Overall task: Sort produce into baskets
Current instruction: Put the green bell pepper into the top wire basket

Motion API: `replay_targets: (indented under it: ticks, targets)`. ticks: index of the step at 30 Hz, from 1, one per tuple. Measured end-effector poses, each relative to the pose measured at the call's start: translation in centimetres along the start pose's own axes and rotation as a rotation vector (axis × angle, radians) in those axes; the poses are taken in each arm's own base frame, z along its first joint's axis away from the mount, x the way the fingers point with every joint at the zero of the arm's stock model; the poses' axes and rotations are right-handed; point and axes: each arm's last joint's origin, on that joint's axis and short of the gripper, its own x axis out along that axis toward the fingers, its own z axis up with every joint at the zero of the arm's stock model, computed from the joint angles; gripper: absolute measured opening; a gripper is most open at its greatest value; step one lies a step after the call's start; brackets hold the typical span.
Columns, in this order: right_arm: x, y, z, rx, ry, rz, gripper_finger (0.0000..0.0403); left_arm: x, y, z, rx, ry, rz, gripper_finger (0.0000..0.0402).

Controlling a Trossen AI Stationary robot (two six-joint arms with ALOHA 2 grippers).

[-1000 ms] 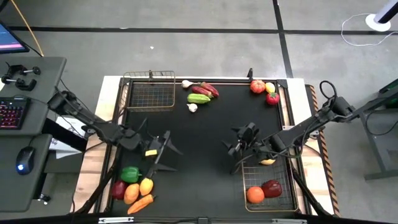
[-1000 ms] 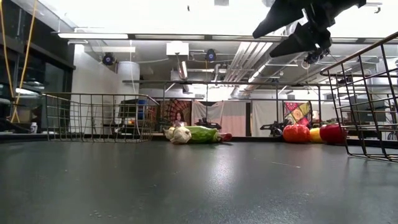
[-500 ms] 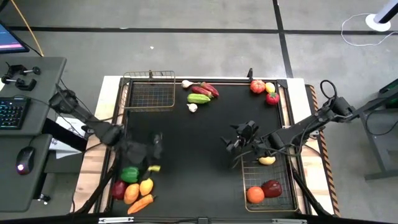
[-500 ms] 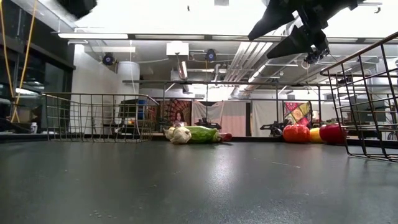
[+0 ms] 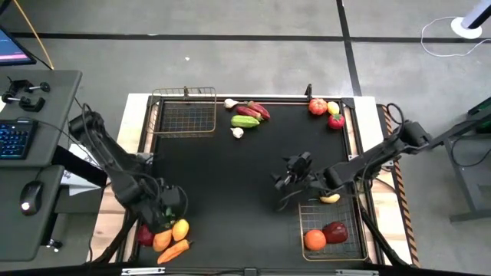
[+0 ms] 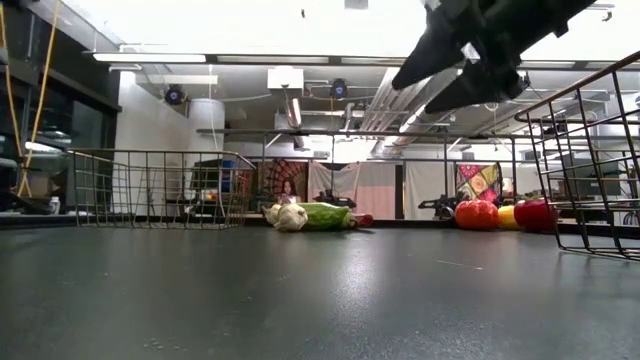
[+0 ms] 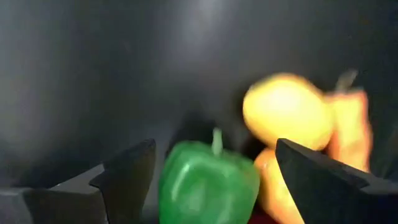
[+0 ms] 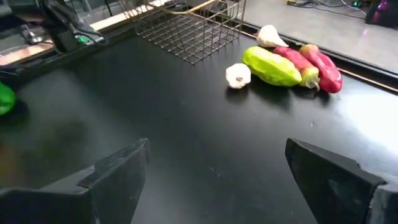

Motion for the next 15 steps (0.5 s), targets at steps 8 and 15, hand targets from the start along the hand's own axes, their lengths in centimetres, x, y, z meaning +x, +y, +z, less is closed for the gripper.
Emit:
replay_targets:
  ticks: [8, 15]
  targets:
    - [0.6, 0.2, -0.4, -0.001, 0.009, -0.002, 0.0367, 3.2, -1.5, -1.6, 0.220, 0.231, 0.112, 0.0322]
    - [0.6, 0.3, -0.4, 0.002, 0.009, 0.001, 0.0367, 3.1, -1.3, -2.6, 0.282, 0.257, 0.163, 0.0321]
